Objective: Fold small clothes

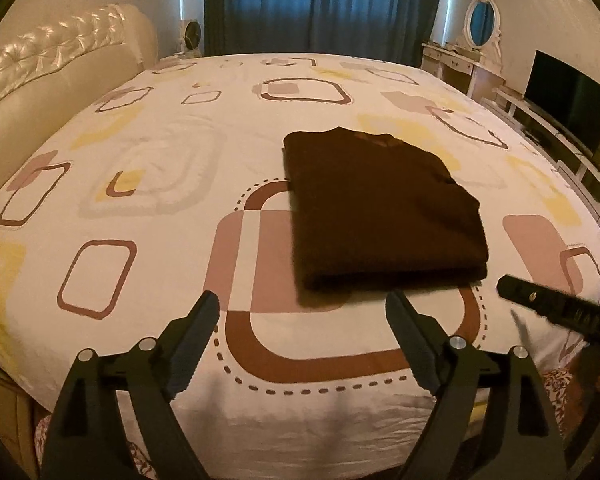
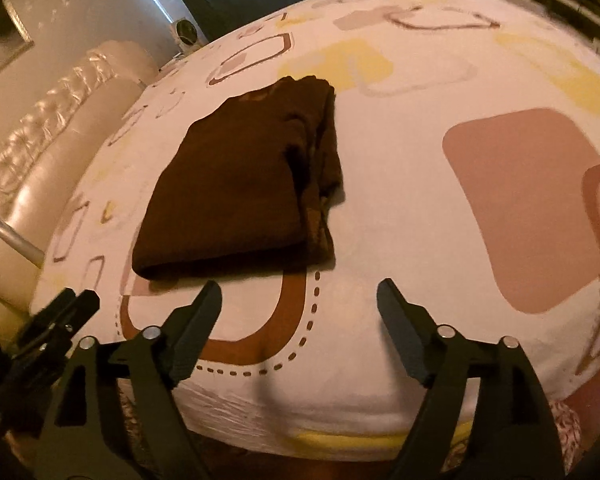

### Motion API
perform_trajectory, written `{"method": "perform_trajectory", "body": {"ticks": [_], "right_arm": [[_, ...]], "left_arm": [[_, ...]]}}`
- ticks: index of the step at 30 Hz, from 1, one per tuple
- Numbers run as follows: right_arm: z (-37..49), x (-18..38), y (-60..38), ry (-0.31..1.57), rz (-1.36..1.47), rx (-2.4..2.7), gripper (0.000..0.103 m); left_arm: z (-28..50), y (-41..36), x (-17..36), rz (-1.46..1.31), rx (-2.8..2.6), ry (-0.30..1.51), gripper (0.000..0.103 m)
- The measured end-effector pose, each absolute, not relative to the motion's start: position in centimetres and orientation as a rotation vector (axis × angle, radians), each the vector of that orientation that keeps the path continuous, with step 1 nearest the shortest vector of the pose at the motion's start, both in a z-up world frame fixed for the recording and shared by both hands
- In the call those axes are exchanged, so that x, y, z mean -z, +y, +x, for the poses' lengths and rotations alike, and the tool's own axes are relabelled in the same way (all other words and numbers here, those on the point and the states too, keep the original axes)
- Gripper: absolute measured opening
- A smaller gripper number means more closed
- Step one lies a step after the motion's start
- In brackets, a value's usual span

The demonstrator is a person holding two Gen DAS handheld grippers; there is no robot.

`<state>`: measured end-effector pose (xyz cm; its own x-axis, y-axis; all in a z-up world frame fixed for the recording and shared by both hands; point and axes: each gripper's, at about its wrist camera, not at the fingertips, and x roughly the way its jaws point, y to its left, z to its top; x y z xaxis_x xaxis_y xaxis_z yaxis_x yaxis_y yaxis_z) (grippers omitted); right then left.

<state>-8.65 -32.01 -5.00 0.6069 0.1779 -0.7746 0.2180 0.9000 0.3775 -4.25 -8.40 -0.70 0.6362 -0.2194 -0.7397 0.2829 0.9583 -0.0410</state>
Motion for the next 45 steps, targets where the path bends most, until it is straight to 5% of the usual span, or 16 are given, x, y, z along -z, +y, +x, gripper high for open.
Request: {"method": "perform_trajectory", "body": {"ticks": [45], "right_arm": [[-10.4, 4.5, -26.7, 0.901, 0.254, 0.049, 0.085]], "left_arm": [[-6.8, -8.0, -0.3, 0.088, 0.196, 0.809, 0.086]]}}
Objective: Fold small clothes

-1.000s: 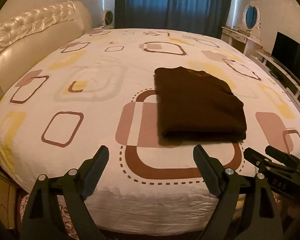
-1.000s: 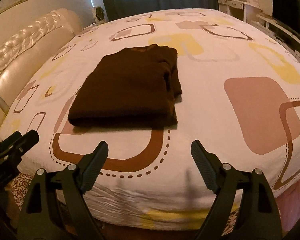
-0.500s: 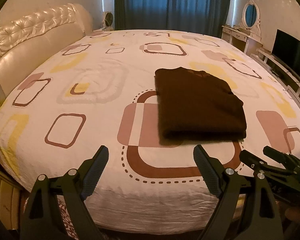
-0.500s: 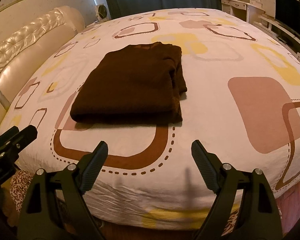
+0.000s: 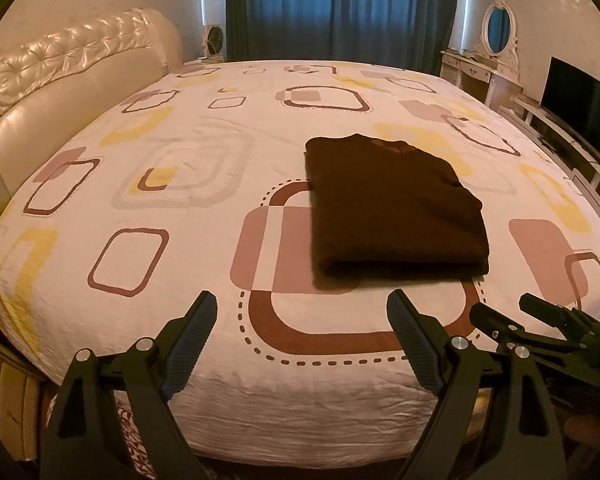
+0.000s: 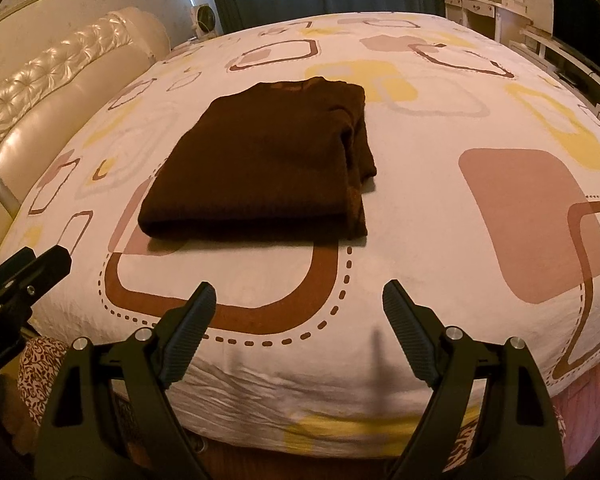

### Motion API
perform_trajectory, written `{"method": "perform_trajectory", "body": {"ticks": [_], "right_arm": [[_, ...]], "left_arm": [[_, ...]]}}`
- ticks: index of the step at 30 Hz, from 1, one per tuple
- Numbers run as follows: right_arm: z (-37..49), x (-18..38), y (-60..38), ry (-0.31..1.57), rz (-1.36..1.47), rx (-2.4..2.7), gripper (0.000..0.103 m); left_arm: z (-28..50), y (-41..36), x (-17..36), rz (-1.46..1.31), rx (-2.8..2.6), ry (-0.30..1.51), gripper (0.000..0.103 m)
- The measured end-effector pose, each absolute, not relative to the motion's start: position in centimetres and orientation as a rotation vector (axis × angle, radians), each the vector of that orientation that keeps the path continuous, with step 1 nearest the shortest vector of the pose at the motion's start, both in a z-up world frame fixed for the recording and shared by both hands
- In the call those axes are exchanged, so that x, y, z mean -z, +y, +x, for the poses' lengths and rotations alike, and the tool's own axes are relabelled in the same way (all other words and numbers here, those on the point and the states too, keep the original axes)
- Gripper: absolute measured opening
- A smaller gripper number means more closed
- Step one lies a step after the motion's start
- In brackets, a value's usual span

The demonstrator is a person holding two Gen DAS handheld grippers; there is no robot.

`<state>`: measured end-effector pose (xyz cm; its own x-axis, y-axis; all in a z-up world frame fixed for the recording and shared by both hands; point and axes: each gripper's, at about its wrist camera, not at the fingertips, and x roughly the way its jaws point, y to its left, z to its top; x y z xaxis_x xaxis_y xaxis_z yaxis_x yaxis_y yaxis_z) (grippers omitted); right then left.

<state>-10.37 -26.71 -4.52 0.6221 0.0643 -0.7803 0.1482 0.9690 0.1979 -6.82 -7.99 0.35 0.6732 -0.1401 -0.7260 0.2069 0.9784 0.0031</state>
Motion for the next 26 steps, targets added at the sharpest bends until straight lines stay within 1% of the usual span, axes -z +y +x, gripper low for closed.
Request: {"method": "perform_trajectory", "body": {"ticks": [8, 10, 14, 21, 26], "right_arm": [[-10.3, 4.5, -26.7, 0.902, 0.255, 0.047, 0.085], [-10.4, 4.6, -26.7, 0.903, 0.253, 0.047, 0.085], [-10.5, 4.7, -26.5, 0.905, 0.255, 0.047, 0.085], [-10.4, 4.7, -26.6, 0.902, 0.261, 0.048, 0.085], [-10.2, 4.7, -27.1, 0.899, 0.277, 0.052, 0.085]], "left_arm": [[-6.9, -8.0, -0.4, 0.075, 0.205, 0.811, 0.086], [-6.9, -8.1, -0.4, 0.075, 0.198, 0.811, 0.088], [-7.5, -8.5, -0.8, 0.104, 0.172, 0.765, 0.090], [-8.6, -9.1, -2.7, 0.110, 0.220, 0.681, 0.091], [-8.0, -9.0, -2.6, 0.106, 0.219, 0.709, 0.091]]}}
